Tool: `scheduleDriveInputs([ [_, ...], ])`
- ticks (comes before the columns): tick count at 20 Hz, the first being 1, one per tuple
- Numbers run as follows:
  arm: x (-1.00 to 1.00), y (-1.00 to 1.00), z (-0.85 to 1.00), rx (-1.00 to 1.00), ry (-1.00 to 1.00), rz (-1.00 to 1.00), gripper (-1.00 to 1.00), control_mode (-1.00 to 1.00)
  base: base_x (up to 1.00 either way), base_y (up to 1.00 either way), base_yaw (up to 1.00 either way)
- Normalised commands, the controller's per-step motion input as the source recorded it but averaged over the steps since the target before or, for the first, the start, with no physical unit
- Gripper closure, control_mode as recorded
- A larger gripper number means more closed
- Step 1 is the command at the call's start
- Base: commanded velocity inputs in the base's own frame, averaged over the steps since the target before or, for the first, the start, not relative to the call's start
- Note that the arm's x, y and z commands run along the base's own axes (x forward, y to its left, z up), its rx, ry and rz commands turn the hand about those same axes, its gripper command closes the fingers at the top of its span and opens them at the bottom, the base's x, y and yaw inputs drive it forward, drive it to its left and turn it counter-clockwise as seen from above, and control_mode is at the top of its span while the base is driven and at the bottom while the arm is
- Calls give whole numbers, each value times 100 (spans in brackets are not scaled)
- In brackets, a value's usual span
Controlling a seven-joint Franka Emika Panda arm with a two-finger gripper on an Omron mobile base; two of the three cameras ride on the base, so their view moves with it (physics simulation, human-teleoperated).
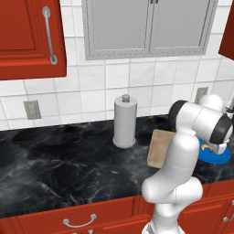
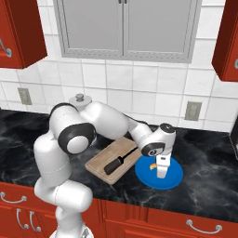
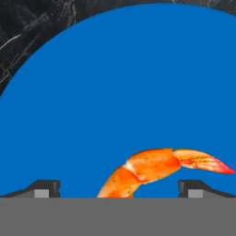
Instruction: Pick up the knife from the drawer and place it on the cutting board. Then place the meat from the plate to the cutting board.
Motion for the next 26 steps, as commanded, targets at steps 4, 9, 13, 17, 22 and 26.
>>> scheduleDriveInputs([
  [4, 7, 0, -46, 4, 0, 0, -100, -100, 0, 0, 0],
  [9, 2, 0, -61, 6, 0, 0, -100, -100, 0, 0, 0],
  [13, 0, 39, -98, 4, 3, 0, 100, -100, 0, 0, 0],
  [17, 0, 68, -100, 3, 0, 0, 100, -100, 0, 0, 0],
  [22, -2, 82, -100, 5, 0, 0, 100, -100, 0, 0, 0],
  [26, -8, 100, -100, 1, 0, -4, 100, -100, 0, 0, 0],
])
